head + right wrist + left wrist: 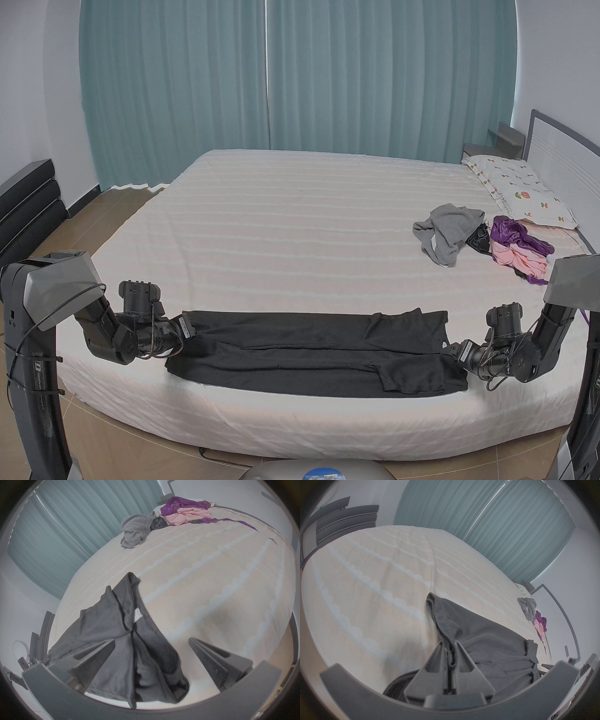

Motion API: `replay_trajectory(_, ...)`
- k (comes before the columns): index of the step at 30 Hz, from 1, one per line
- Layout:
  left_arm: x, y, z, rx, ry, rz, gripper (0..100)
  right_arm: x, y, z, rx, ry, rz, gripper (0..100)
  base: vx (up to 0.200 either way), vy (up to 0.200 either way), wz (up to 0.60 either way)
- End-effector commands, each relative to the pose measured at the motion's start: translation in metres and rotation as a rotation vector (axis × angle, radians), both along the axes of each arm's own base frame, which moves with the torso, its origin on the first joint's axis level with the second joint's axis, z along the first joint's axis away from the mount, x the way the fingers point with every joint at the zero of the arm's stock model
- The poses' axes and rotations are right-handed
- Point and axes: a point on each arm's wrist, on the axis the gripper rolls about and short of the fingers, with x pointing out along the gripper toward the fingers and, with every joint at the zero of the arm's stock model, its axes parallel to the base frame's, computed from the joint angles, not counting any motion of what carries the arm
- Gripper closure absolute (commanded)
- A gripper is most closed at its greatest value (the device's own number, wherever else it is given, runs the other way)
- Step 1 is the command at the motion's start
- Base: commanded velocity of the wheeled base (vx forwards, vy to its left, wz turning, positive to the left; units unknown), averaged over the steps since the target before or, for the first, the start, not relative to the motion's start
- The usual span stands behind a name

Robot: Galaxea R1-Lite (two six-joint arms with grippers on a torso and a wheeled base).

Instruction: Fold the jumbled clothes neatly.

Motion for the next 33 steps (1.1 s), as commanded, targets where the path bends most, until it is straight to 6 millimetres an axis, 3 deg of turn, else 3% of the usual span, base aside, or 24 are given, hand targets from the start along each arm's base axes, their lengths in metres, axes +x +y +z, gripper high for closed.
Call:
replay_trajectory(1, 0.004, -0.002, 0.001, -0.002, -0.013, -0.004, 100, 0.0, 0.001, 0.001, 0.0, -0.003, 0.003, 0, 0.0, 0.0, 0.0)
replay_trajectory(5, 0.01, -0.008, 0.008, -0.043, -0.033, 0.019, 100, 0.0, 0.001, 0.001, 0.001, -0.003, 0.003, 0, 0.0, 0.0, 0.0)
replay_trajectory(11, 0.009, -0.012, 0.01, -0.052, -0.031, 0.015, 100, 0.0, 0.001, 0.001, 0.001, -0.001, 0.005, 0, 0.0, -0.2, 0.0)
replay_trajectory(19, 0.004, -0.023, 0.03, -0.069, -0.061, 0.031, 100, 0.0, 0.001, 0.001, 0.001, -0.001, 0.005, 0, 0.0, -0.2, 0.0)
replay_trajectory(33, -0.006, -0.063, 0.046, -0.022, -0.099, 0.056, 100, -0.001, 0.004, -0.002, -0.002, 0.006, 0.016, 0, 0.0, -0.2, 0.0)
